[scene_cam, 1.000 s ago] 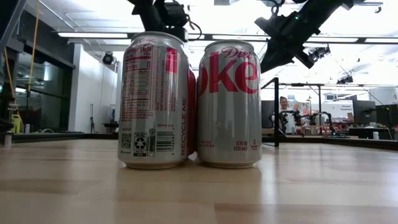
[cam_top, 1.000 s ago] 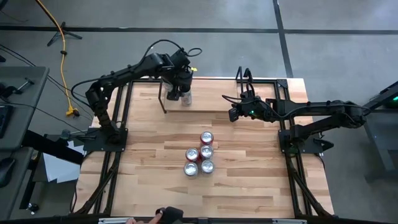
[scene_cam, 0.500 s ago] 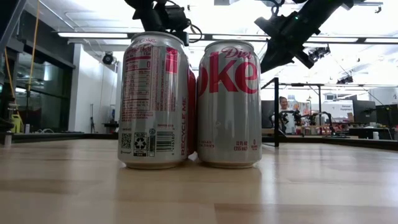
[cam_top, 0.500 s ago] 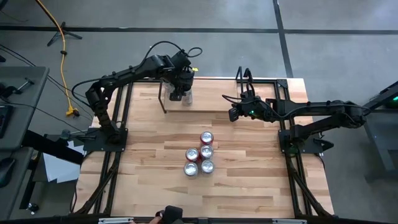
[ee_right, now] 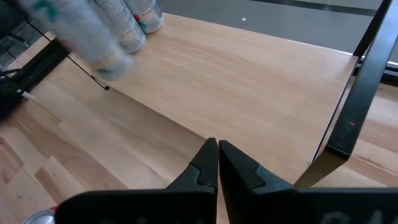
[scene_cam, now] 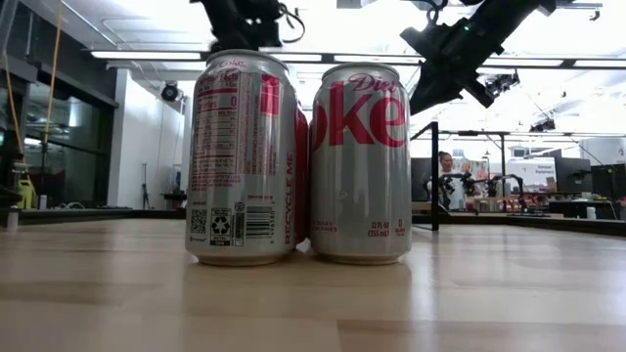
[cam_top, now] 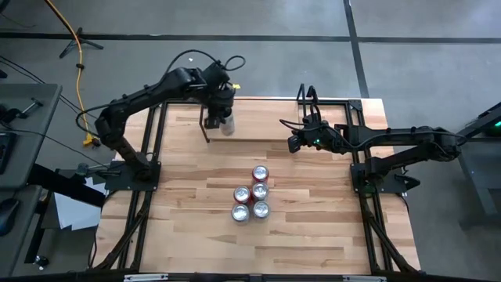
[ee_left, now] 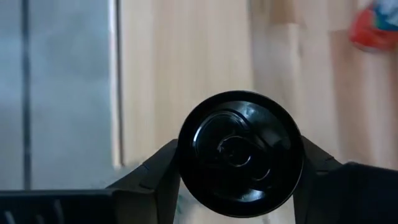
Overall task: Place canned beverage on shelf
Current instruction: Put the white soda can aligned with the other white soda can on the shelf
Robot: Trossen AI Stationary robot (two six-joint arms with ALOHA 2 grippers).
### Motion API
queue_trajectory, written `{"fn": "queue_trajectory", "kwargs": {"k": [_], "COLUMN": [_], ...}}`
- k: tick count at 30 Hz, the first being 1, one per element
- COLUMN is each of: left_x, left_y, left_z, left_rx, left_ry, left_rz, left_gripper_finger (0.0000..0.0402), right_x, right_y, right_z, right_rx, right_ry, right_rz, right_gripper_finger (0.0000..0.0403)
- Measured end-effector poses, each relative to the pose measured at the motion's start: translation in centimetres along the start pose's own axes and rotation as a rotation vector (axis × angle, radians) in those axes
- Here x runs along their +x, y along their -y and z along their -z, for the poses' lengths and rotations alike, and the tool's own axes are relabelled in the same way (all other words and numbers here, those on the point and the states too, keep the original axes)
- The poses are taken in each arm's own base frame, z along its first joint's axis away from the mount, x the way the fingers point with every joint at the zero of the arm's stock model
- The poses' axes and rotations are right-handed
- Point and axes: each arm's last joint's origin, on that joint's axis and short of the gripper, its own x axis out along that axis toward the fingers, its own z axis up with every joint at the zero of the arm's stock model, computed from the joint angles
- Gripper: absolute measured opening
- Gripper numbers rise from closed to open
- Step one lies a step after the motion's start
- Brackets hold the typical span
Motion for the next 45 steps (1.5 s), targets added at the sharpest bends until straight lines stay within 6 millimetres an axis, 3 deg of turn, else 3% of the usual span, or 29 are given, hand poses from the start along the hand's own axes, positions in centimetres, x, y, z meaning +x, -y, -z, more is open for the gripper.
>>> {"fn": "queue_trajectory", "kwargs": {"k": [5, 13, 25, 35, 45], "left_x": [-1.4, 1.6, 1.1, 1.1, 1.0], "left_y": [1.4, 1.8, 1.4, 1.3, 1.3], "left_z": [1.1, 3.4, 4.2, 4.5, 4.5], "left_rx": [-0.029, -0.086, -0.144, -0.194, -0.262], "left_ry": [-0.076, -0.152, -0.139, -0.148, -0.143], "left_rz": [-0.008, -0.080, -0.170, -0.167, -0.172], "left_gripper_finger": [0.0162, 0.0162, 0.0164, 0.0232, 0.0240], "right_x": [0.0, 0.0, 0.0, 0.0, 0.0], "right_y": [0.0, 0.0, 0.0, 0.0, 0.0], "right_z": [0.0, 0.0, 0.0, 0.0, 0.0], "right_rx": [-0.002, -0.002, -0.001, -0.001, -0.001], "right_ry": [0.002, 0.007, 0.007, 0.007, 0.007], "right_rz": [0.002, 0.008, 0.008, 0.008, 0.008], "right_gripper_finger": [0.0000, 0.0000, 0.0000, 0.0000, 0.0000]}}
